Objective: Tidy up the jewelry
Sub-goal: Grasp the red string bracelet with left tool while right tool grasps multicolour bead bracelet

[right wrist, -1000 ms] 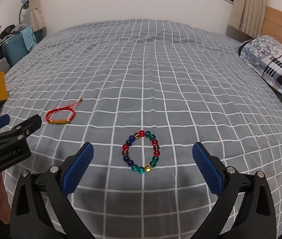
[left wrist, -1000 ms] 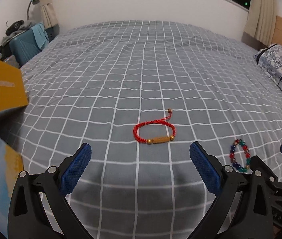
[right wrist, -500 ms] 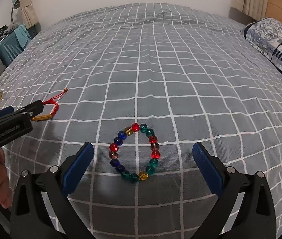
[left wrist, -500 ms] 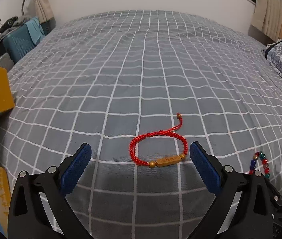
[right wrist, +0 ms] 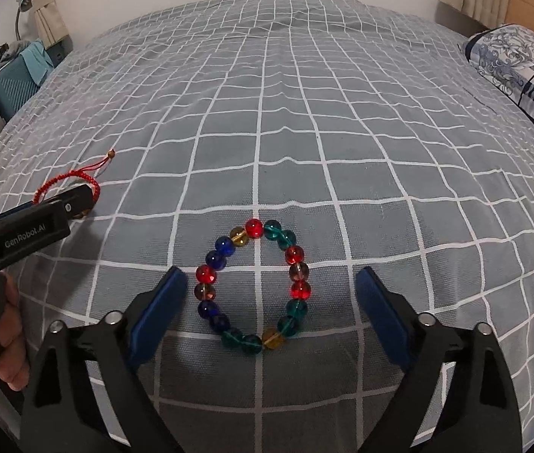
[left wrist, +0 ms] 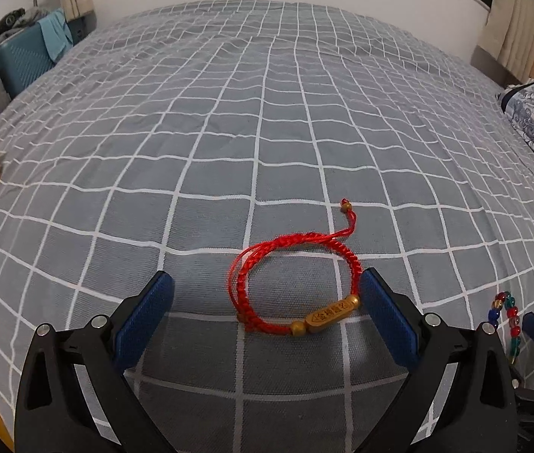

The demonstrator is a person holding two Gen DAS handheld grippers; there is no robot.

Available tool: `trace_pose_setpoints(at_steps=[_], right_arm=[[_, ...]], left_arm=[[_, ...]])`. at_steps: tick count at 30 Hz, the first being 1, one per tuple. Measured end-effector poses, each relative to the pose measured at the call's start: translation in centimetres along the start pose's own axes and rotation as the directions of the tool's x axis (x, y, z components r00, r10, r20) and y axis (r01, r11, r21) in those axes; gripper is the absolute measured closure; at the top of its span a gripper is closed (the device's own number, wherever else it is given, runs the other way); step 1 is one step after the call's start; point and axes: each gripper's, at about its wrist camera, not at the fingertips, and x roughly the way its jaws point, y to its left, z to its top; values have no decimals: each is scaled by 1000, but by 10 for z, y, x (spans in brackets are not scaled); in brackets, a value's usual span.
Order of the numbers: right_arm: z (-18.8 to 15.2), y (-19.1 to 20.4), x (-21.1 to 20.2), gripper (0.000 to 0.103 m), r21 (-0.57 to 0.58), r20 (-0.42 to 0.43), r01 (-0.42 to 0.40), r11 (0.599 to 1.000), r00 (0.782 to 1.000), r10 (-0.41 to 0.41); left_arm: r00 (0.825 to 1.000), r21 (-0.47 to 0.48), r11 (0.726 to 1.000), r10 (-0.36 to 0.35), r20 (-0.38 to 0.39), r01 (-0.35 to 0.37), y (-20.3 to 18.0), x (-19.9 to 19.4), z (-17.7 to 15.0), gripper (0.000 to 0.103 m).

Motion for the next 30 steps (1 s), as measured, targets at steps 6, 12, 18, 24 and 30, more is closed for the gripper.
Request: trace_pose_setpoints(at_steps=[6, 12, 18, 24, 30], right_arm=[[-1, 2, -2, 43, -20, 1, 5, 1000, 1000, -5], [-1, 6, -4, 70, -39, -1, -1, 999, 1000, 1], [0, 2, -9, 93, -13, 3, -12, 1000, 1000, 12], [1, 0, -13, 93, -8, 11, -22, 1000, 1000, 22], [3, -3, -20, 93, 3, 28, -35, 999, 999, 34]], left_arm=[[1000, 2, 1000, -13, -4, 13, -1, -2, -1, 31], [1000, 22, 1000, 21, -15, -21, -2, -4, -3, 59], [999, 35, 999, 31, -12, -31, -2, -15, 0, 97], [1000, 33, 999, 31, -5, -31, -2, -23, 0, 98], [999, 32, 999, 21, 27, -22, -4, -43, 3, 98]])
